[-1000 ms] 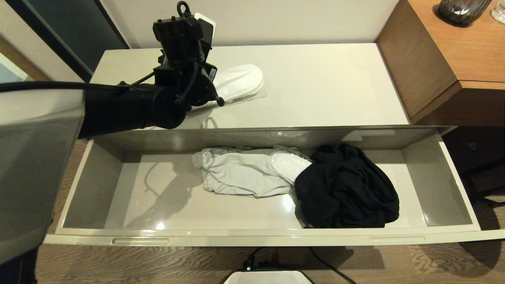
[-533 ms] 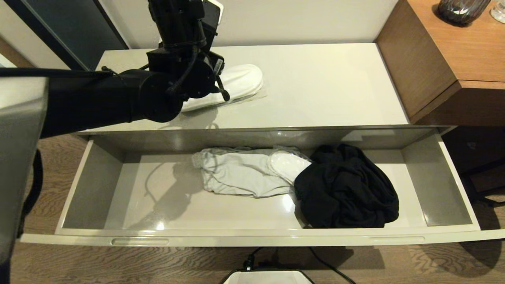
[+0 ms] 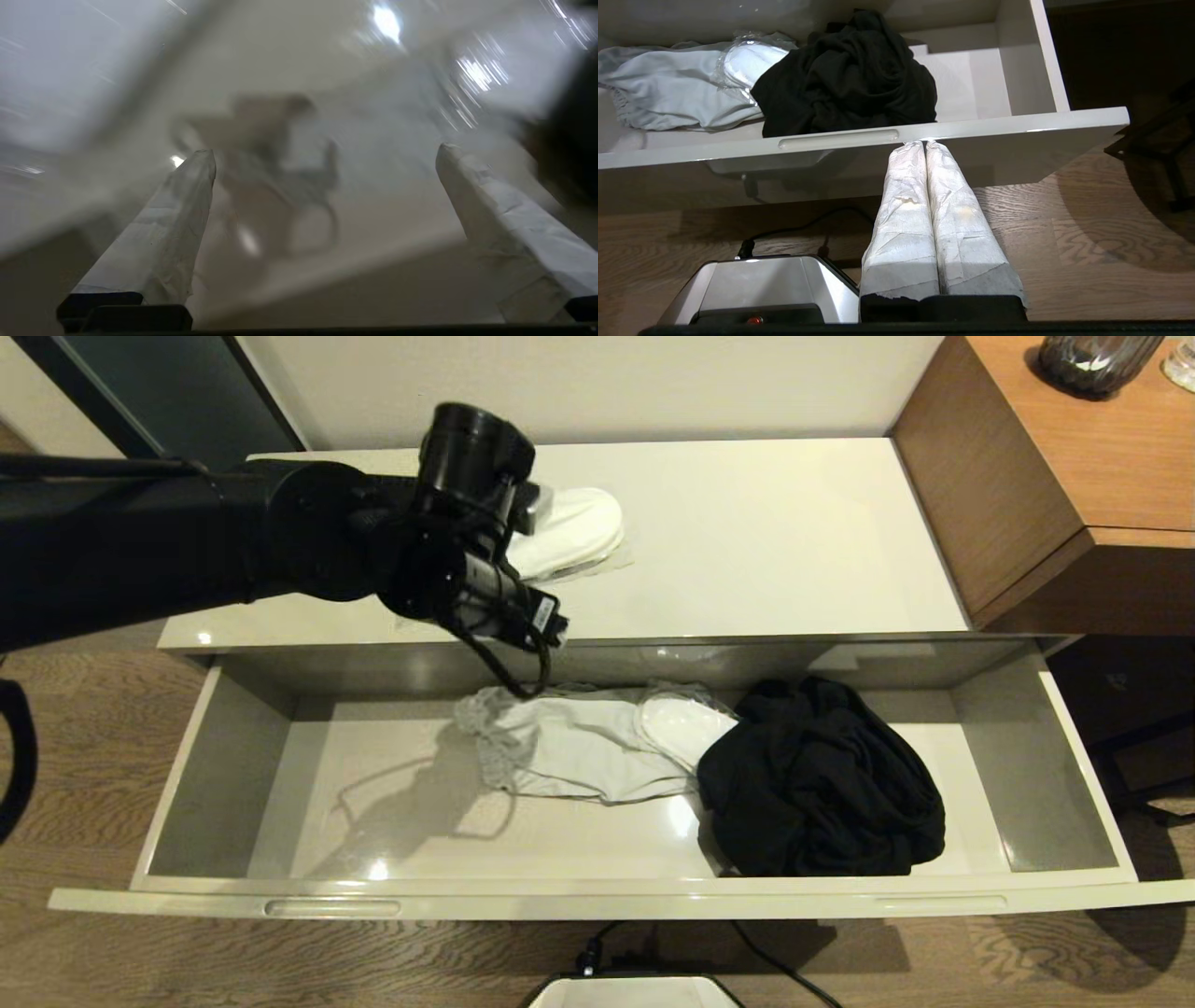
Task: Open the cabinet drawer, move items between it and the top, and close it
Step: Take out the shorts from the drawer
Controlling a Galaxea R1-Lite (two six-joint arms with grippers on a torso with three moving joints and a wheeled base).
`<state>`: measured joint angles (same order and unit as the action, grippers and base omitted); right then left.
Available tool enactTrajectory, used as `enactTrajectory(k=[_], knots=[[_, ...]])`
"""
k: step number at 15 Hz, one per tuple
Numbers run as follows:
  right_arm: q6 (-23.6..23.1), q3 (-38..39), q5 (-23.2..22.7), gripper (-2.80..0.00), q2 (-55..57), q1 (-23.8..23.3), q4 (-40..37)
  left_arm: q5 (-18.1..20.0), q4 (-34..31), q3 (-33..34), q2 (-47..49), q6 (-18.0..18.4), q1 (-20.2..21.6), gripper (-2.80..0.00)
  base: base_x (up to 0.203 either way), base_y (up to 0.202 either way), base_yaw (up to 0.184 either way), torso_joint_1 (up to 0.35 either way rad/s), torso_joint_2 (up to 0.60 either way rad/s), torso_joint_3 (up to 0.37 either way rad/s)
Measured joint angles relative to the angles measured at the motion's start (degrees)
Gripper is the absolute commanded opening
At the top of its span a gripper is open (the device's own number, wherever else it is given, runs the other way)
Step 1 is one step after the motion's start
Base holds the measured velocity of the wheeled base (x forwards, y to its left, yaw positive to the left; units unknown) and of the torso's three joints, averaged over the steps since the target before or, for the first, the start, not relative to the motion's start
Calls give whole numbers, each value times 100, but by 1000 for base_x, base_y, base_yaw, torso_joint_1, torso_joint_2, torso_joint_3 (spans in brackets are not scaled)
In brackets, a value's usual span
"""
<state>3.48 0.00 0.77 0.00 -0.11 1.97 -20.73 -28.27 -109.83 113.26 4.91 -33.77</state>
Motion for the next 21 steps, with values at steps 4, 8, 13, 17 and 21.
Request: enactTrajectory(k=[4, 8, 13, 17, 21], knots=[[0, 0, 1, -280, 0, -2, -5, 433, -742, 352, 57, -672, -13, 0, 0, 0, 0, 0, 0, 0], [-1, 0, 0, -280, 0, 4, -7, 83, -750, 886, 327, -1659, 12, 0, 0, 0, 0, 0, 0, 0], [-2, 0, 2, -280, 0, 0, -2, -312, -697, 1193, 821, -2347, 142, 0, 0, 0, 0, 0, 0, 0], [-4, 0, 0, -280, 0, 0, 0, -546, -38, 1163, 1220, -2274, 327, 0, 0, 0, 0, 0, 0, 0], [-4, 0, 0, -280, 0, 8, -2, -771, 237, 1031, 1527, -2198, 509, 0, 0, 0, 0, 0, 0, 0]])
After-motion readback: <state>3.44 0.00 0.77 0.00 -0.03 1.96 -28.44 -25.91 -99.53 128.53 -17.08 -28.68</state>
